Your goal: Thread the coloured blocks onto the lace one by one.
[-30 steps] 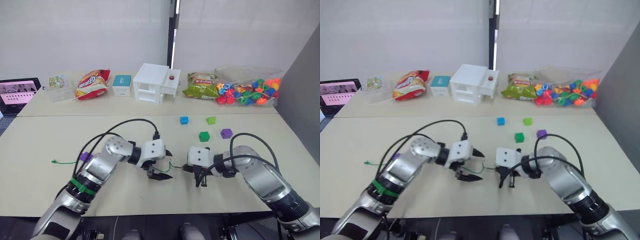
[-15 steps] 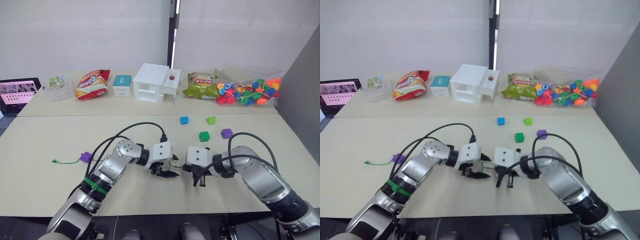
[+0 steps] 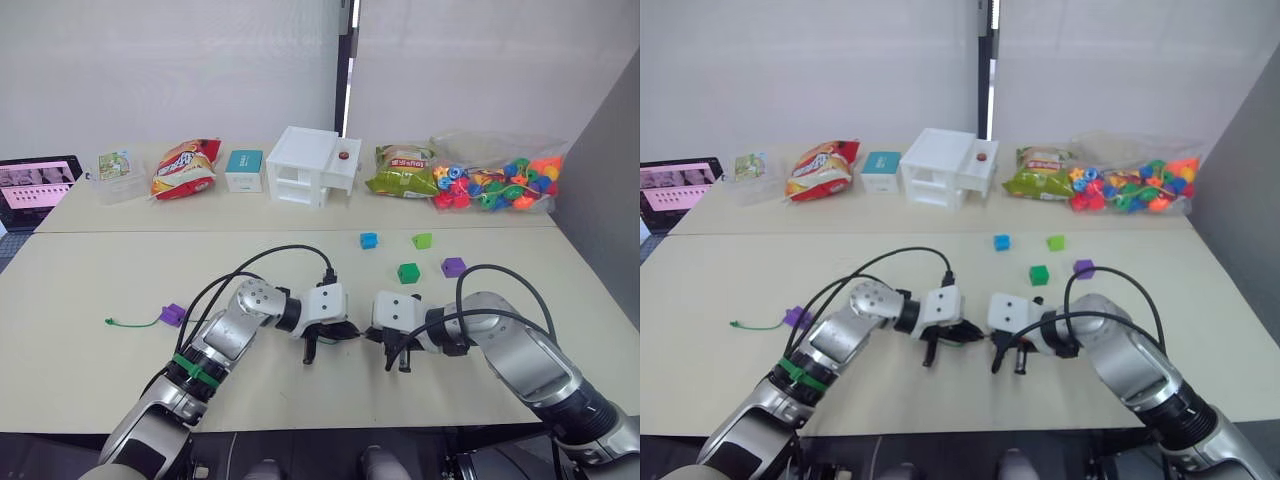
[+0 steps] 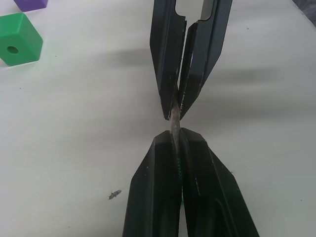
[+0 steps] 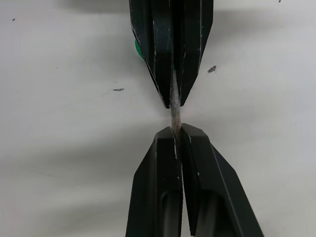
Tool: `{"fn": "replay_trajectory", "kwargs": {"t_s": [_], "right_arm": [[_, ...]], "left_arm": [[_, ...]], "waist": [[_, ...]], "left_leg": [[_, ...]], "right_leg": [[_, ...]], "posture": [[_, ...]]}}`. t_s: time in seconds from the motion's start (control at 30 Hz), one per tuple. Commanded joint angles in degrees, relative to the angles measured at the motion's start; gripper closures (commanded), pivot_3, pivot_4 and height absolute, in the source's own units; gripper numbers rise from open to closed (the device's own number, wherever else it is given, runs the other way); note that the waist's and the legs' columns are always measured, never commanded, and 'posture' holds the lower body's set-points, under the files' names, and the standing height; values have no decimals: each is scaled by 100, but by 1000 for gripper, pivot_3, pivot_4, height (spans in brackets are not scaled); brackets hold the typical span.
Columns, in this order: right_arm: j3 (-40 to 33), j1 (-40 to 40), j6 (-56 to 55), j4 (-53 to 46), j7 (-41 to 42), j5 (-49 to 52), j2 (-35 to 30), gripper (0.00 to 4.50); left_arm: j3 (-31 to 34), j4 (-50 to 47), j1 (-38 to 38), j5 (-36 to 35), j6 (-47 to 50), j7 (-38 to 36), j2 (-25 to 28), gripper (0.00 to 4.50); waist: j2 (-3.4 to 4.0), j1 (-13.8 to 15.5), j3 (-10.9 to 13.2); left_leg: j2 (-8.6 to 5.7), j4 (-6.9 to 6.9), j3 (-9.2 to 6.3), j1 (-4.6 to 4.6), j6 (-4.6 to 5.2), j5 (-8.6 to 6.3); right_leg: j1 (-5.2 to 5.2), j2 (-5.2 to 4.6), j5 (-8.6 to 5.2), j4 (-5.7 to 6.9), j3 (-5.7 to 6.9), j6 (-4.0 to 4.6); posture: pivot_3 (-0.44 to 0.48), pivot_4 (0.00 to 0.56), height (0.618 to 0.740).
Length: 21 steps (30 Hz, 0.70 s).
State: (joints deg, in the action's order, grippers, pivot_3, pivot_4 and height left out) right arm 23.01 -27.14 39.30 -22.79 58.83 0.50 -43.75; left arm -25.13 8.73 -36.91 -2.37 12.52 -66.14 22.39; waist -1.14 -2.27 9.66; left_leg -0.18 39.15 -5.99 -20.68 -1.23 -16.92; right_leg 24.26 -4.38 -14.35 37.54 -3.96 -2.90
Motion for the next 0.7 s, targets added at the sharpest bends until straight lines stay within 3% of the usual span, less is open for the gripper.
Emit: {"fn": "replay_trajectory", "kwargs": {"t_s": [0.03,0.1,0.27,0.3,0.4,0.53,0.7], "right_arm": [[-80,8,34,-316,2,74,-34,4500],[-160,69,72,-360,-96,94,-12,4500],[-777,546,488,-708,-410,390,-31,2874],[-960,676,567,-782,-518,443,-15,2378],[-2620,1537,1254,-1320,-1393,793,727,1430],[-3697,2120,1582,-1580,-2587,697,1689,67],[-4005,2245,1242,-1478,-4147,222,2718,23]], "left_arm": [[124,-32,-103,-22,-48,82,-40,4446],[142,-72,-94,-57,-25,27,-13,4446],[171,-279,-20,-142,119,-135,132,4500],[168,-325,-3,-147,159,-171,177,4500],[223,-537,103,-150,258,-213,370,4500],[262,-746,209,-152,399,-195,522,4500],[319,-996,342,-219,606,-151,627,4500]], "waist": [[0,1,0],[0,1,0],[0,14,0],[0,17,0],[-2,61,-2],[-2,121,-3],[2,95,-5]], "left_leg": [[0,0,0,0,0,0],[0,0,0,0,0,0],[0,0,-1,-1,0,0],[-1,0,-1,-1,0,0],[0,-1,-7,-4,0,0],[-5,0,-2,-3,-1,1],[-1,-2,1,6,-2,1]], "right_leg": [[0,0,0,0,0,0],[0,0,0,0,0,0],[0,0,0,1,0,0],[-1,-1,0,0,0,0],[-1,0,0,1,3,0],[0,-4,1,2,-2,-1],[-2,0,1,7,-5,-1]], "posture": [[0,150,740],[0,150,740],[0,150,740],[0,150,740],[0,150,740],[0,150,740],[0,150,740]]}}
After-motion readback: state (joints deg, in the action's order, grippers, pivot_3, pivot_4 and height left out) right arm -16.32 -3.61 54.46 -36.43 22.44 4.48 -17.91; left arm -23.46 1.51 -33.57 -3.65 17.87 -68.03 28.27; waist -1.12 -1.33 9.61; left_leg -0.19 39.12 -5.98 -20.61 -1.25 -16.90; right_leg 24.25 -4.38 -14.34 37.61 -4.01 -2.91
